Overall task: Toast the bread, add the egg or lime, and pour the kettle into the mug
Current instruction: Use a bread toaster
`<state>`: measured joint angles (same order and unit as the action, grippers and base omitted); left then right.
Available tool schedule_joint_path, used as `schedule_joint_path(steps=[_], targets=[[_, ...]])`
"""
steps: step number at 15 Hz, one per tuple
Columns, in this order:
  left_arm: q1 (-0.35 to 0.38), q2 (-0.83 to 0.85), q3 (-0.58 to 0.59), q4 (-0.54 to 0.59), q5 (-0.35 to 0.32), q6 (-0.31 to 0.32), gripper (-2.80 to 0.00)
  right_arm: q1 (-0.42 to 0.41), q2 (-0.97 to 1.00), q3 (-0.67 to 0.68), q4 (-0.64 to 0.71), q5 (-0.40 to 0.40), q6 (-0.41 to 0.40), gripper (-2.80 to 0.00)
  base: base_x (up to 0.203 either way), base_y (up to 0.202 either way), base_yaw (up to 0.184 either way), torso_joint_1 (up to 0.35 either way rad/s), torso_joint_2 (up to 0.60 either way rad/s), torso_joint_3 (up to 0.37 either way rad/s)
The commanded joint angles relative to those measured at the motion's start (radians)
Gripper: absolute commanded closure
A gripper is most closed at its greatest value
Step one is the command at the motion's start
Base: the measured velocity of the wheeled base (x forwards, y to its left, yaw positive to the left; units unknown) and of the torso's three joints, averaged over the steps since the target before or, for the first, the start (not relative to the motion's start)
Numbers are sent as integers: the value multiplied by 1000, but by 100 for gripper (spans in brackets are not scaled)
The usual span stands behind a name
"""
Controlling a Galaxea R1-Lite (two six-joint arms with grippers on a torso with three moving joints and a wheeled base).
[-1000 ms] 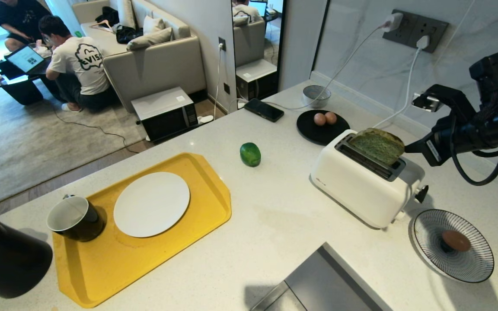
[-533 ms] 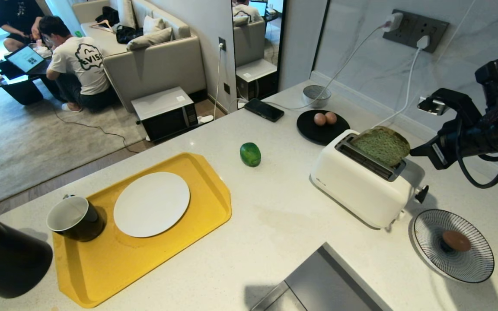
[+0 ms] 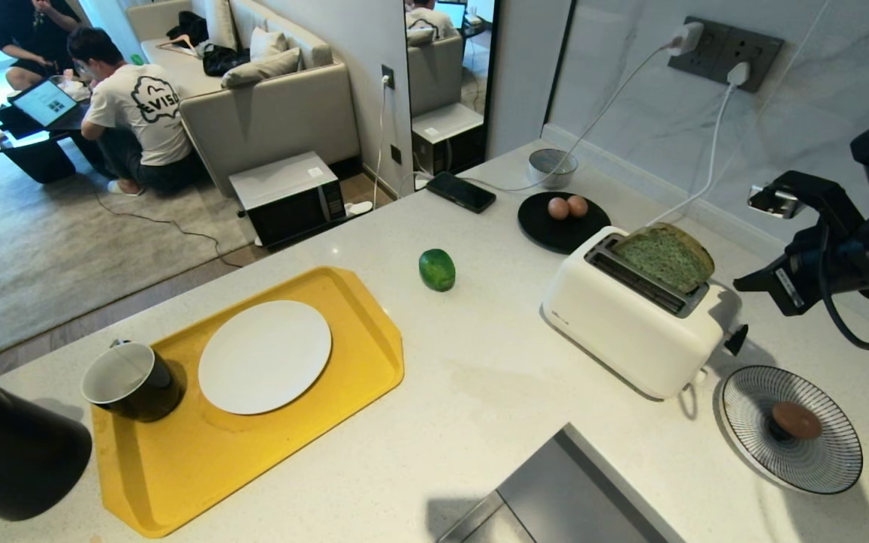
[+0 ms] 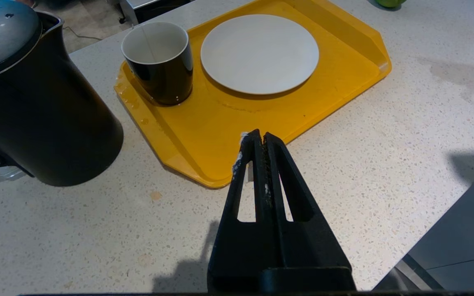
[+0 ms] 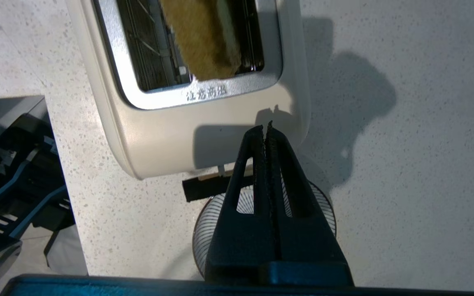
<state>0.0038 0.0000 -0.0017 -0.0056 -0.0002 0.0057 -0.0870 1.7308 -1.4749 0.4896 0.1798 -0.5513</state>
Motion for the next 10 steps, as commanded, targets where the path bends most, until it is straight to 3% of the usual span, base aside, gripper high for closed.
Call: schedule_joint_path(steps=[1, 10], targets=[[0, 2, 0, -1, 0, 0, 0, -13, -29, 50, 2, 1, -5, 0, 0, 0, 0, 0, 0, 0], [1, 2, 0, -1, 0, 0, 0, -22, -28, 154, 1, 0, -11, 0, 0, 0, 0, 0, 0, 0]])
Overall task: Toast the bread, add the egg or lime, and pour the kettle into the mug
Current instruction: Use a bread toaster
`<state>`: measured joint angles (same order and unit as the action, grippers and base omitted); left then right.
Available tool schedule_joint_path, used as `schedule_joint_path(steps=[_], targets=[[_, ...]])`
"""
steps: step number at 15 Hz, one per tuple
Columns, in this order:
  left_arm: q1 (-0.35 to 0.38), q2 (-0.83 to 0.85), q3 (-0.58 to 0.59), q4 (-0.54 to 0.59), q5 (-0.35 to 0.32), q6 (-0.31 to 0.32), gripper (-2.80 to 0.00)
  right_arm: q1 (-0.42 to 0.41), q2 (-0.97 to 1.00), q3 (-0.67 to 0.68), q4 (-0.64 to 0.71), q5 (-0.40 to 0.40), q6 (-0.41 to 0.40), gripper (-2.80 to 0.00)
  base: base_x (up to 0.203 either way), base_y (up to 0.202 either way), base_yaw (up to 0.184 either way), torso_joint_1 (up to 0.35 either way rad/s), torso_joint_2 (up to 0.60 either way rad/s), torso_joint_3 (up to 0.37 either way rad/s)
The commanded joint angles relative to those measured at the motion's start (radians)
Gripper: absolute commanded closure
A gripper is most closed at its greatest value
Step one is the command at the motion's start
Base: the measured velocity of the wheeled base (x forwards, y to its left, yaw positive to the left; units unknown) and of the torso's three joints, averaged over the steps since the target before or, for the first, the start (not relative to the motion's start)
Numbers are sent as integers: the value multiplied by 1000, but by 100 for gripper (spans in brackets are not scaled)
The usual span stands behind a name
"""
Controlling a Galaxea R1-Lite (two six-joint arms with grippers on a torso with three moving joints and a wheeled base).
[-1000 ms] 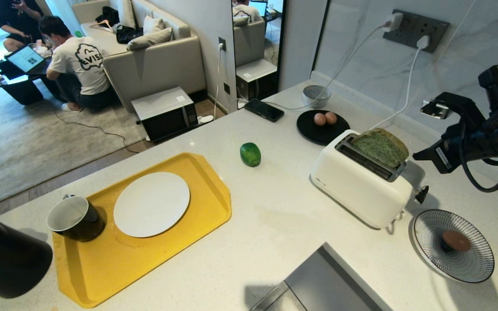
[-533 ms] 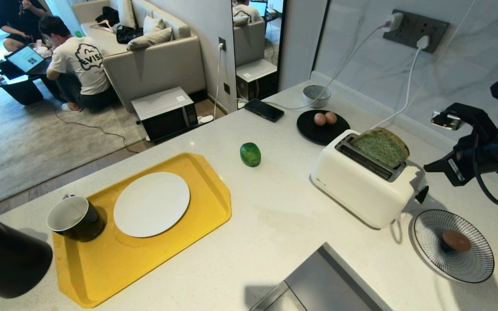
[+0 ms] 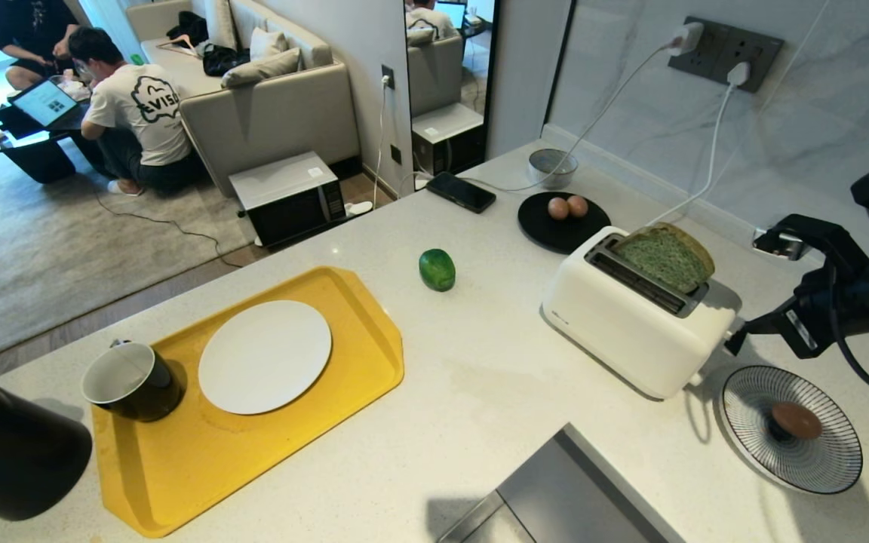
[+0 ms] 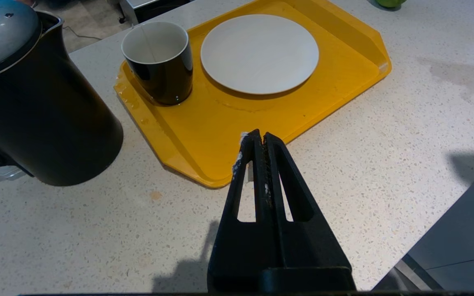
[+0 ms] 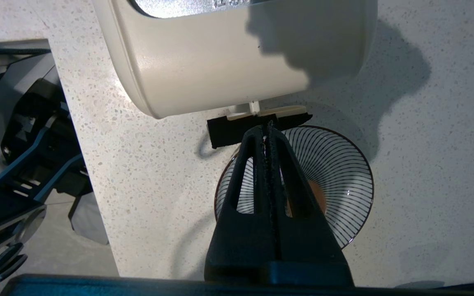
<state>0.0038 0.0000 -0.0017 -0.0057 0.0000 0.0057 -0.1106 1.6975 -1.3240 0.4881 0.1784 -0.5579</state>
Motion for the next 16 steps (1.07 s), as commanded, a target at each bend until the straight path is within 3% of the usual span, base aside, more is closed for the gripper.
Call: schedule_joint_path(steps=[1, 16], targets=[[0, 2, 0, 0, 0, 0, 0, 1, 13, 3, 3, 4, -11, 0, 0, 0, 0, 0, 0, 0], [-1, 2, 0, 0, 0, 0, 0, 20, 92, -25, 0, 7, -17, 0, 0, 0, 0, 0, 0, 0]])
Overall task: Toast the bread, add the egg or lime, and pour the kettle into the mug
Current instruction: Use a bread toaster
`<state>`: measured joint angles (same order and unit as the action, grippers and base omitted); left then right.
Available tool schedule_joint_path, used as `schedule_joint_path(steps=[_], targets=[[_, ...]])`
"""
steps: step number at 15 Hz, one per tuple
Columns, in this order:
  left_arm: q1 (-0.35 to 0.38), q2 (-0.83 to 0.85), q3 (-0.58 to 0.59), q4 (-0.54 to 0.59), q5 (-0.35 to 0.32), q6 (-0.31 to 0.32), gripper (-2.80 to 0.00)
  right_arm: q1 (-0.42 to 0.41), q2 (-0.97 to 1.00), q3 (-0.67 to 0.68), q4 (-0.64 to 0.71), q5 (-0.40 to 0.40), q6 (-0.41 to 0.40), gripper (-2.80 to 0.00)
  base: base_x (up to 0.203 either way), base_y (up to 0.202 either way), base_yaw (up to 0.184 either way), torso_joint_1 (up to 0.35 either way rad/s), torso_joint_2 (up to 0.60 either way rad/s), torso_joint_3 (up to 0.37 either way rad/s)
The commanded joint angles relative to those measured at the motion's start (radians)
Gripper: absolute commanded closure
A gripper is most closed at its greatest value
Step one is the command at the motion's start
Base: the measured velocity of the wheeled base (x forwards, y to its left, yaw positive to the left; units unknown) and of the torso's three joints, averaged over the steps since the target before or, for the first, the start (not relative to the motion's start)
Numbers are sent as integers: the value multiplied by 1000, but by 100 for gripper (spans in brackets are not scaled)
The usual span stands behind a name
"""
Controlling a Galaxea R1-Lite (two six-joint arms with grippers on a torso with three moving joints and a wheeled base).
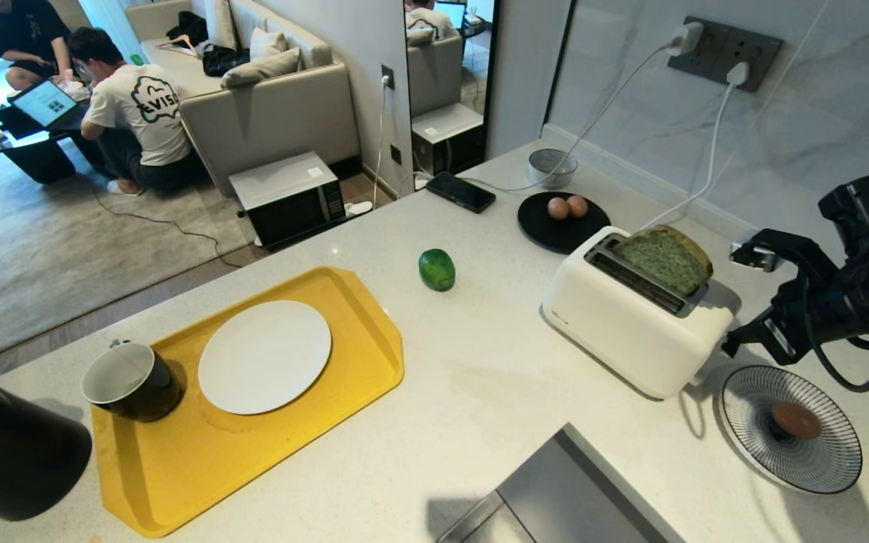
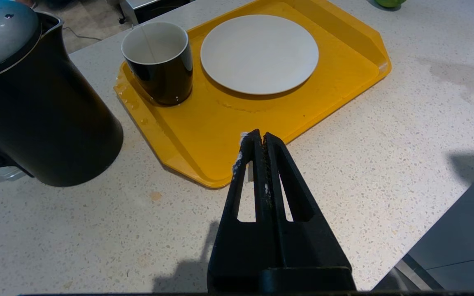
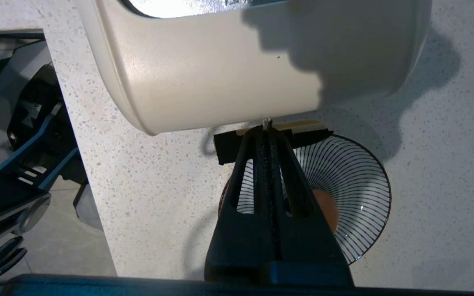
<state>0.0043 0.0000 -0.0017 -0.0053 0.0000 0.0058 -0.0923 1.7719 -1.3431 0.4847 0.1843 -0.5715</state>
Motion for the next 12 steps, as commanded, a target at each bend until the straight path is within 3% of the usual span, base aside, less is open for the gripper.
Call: schedule_joint_path(steps=[1, 12], targets=[[0, 1, 0, -1, 0, 0, 0, 2, 26, -8, 3, 1, -4, 0, 0, 0, 0, 0, 0, 0], [0, 2, 0, -1, 1, 0, 0, 0, 51, 1, 2, 3, 1, 0, 0, 0, 0, 0, 0, 0]])
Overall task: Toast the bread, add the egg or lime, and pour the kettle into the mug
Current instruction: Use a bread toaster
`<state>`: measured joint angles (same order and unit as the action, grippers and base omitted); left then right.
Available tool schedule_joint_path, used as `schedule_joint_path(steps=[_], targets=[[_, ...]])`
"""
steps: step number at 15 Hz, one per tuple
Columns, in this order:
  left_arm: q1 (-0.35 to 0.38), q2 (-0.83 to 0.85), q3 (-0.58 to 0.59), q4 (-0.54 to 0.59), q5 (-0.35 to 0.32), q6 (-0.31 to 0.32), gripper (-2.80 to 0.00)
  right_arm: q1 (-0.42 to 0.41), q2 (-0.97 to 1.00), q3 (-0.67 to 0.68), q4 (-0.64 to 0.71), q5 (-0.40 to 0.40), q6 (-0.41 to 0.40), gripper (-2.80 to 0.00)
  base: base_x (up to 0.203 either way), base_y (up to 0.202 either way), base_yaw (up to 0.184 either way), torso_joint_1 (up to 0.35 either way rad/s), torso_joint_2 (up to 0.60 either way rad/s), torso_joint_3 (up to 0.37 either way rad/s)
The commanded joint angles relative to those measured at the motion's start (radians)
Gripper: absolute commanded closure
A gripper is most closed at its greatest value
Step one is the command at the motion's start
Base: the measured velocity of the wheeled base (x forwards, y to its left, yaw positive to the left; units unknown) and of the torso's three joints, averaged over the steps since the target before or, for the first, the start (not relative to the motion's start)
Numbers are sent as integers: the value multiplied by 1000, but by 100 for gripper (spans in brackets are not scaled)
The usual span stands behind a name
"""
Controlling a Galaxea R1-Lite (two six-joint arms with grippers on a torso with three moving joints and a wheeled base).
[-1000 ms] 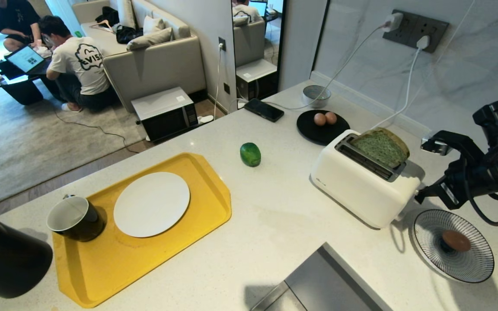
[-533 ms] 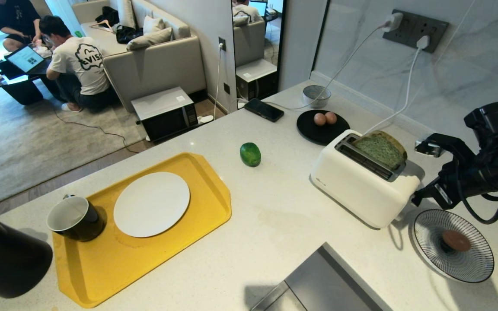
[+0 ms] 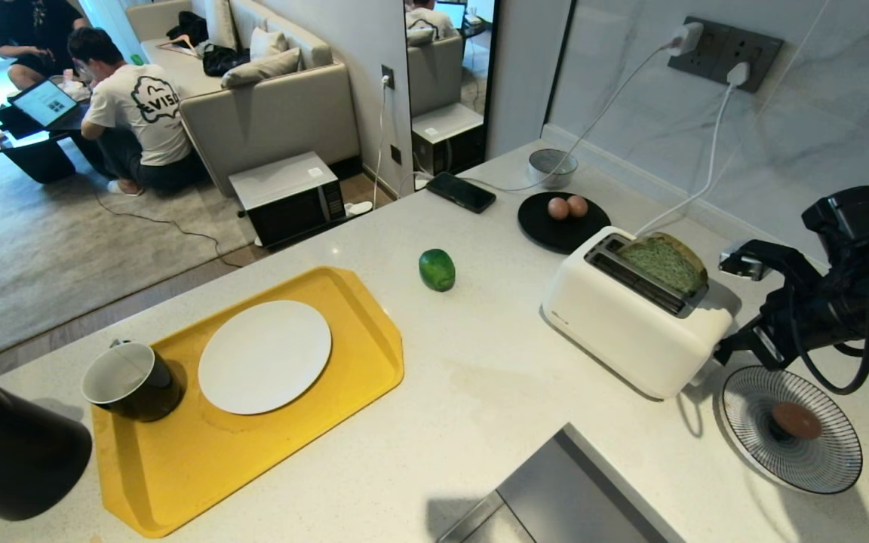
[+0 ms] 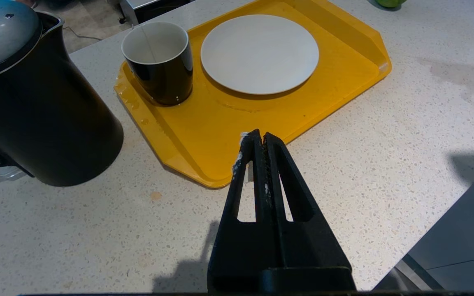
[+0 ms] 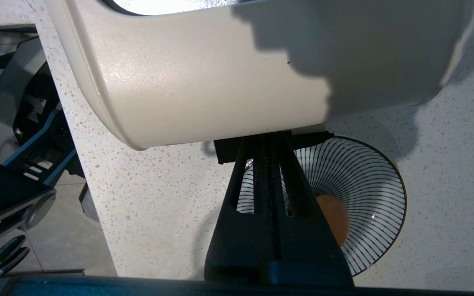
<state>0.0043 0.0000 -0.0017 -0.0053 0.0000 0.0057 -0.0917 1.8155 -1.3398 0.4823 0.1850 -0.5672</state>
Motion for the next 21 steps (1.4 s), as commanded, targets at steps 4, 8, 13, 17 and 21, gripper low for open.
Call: schedule_joint_path(steps=[4, 8, 13, 17, 21], targets=[[0, 2, 0, -1, 0, 0, 0, 0, 19, -1, 4, 2, -3, 0, 0, 0, 0, 0, 0, 0], [0, 2, 0, -1, 0, 0, 0, 0, 28, 2, 4, 2, -2, 0, 0, 0, 0, 0, 0, 0], [0, 2, 0, -1, 0, 0, 0, 0, 40, 2, 4, 2, 0, 0, 0, 0, 0, 0, 0, 0], [-1, 2, 1, -1, 0, 0, 0, -2, 51, 19, -45, 2, 0, 0, 0, 0, 0, 0, 0, 0], [0, 2, 0, -1, 0, 0, 0, -3, 57, 24, -51, -1, -2, 0, 0, 0, 0, 0, 0, 0]])
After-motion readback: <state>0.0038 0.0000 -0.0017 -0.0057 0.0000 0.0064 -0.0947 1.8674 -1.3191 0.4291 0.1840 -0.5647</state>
